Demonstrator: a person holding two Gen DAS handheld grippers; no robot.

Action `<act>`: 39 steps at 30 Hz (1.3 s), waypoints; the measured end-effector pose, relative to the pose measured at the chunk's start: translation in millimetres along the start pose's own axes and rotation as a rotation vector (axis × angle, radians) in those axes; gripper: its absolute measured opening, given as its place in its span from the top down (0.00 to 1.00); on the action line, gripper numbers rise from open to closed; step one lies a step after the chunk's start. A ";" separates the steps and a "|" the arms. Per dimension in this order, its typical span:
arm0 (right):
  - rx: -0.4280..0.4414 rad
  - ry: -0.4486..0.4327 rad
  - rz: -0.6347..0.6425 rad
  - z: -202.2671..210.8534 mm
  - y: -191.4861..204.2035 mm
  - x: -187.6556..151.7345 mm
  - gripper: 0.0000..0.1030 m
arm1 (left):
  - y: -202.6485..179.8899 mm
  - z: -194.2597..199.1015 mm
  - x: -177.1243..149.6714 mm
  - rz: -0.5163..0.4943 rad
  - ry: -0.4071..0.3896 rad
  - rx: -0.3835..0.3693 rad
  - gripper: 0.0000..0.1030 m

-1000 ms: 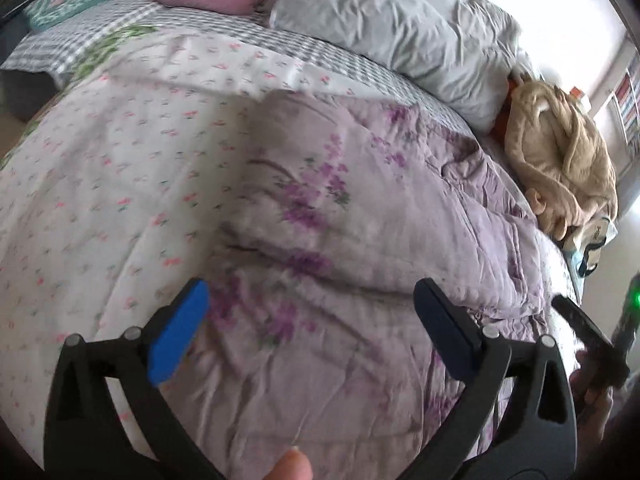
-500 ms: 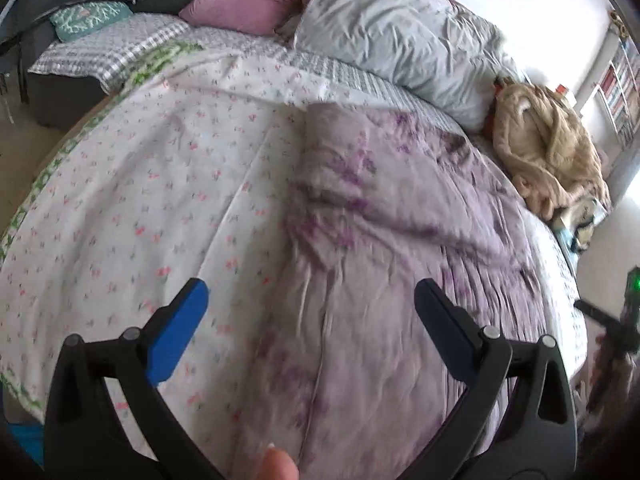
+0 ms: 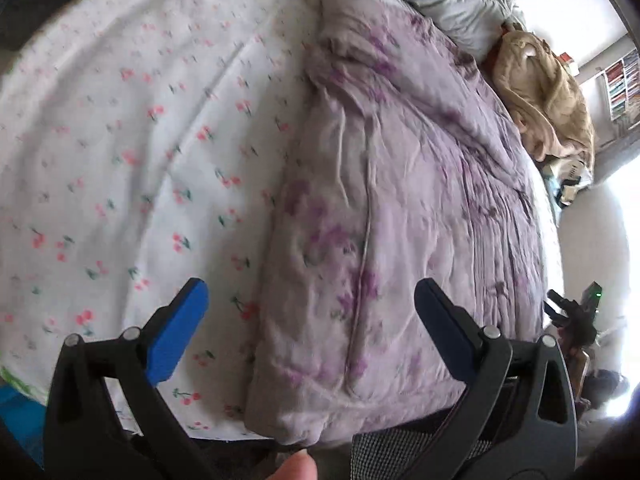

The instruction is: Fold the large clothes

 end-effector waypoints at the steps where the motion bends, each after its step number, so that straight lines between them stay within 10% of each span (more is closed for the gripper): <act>1: 0.049 0.016 0.008 -0.1 -1.0 -5.0 0.13 | 3.1 -3.9 -4.2 -0.003 0.019 0.013 0.01; 8: 0.112 0.235 0.110 -27.5 8.5 -47.3 0.13 | 10.8 -24.6 -31.1 0.025 0.162 -0.063 0.01; 21: 0.308 0.226 -0.115 -31.4 5.2 -36.5 0.18 | -17.7 -36.6 -47.3 -0.066 0.179 -0.210 0.04; 29: 0.371 0.197 -0.148 -25.4 1.9 -37.0 0.73 | -12.5 -38.7 -38.8 0.021 0.157 -0.249 0.67; 39: 0.332 0.110 -0.026 -14.3 33.4 -26.7 0.77 | -51.1 -21.8 -40.6 -0.193 -0.025 -0.057 0.74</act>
Point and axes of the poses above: each gripper's, at about its wrist camera, not at the fingertips, and z roughly against the way its jaws point, y to its left, x to its top, the point moved 4 cm from there along -z, roughly the way its jaws point, and after that the axes turned 3 degrees about z, right-handed, at the moved point
